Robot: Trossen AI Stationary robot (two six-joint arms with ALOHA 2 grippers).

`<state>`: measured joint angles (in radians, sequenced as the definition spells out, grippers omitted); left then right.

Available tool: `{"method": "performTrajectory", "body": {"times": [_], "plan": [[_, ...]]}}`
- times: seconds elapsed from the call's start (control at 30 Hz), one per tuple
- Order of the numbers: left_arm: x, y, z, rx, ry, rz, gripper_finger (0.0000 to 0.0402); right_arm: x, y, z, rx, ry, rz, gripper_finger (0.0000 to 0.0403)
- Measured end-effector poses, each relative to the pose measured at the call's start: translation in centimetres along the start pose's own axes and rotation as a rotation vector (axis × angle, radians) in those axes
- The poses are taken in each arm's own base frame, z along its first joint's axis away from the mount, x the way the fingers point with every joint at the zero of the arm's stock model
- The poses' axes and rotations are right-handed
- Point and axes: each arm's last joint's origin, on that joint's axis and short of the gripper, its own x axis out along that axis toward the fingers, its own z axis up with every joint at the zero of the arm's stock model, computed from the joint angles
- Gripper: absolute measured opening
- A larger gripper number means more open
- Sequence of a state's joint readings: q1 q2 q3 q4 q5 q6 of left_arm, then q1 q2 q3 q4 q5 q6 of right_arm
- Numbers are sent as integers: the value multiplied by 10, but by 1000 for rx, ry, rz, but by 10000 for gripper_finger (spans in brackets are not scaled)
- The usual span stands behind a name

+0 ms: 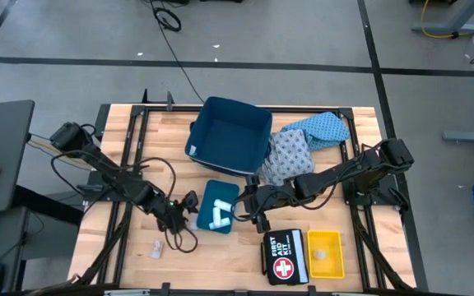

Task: Pick & place medical supplies in basket/bin
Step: Put the right transparent bottle in the yellow bin

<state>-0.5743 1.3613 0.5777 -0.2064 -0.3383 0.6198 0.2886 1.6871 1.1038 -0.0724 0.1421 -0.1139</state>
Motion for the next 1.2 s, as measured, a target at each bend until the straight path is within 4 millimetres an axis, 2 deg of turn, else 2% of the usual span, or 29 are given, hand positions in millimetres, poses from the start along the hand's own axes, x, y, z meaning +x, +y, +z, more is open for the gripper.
{"method": "performTrajectory", "body": {"times": [0.17,0.43,0.77,0.97,1.2], "plan": [[4,-2,0,49,5,-25,249,0,0,0,0,0,0,275],[26,-8,2,169,19,-41,249,0,0,0,-2,1,-2,275],[28,-9,4,227,7,-45,235,0,0,-1,2,14,-1,275],[29,-9,4,212,-4,-59,206,0,0,-2,2,16,3,275],[29,-9,4,173,-4,-58,136,0,0,-3,1,29,4,275]]}}
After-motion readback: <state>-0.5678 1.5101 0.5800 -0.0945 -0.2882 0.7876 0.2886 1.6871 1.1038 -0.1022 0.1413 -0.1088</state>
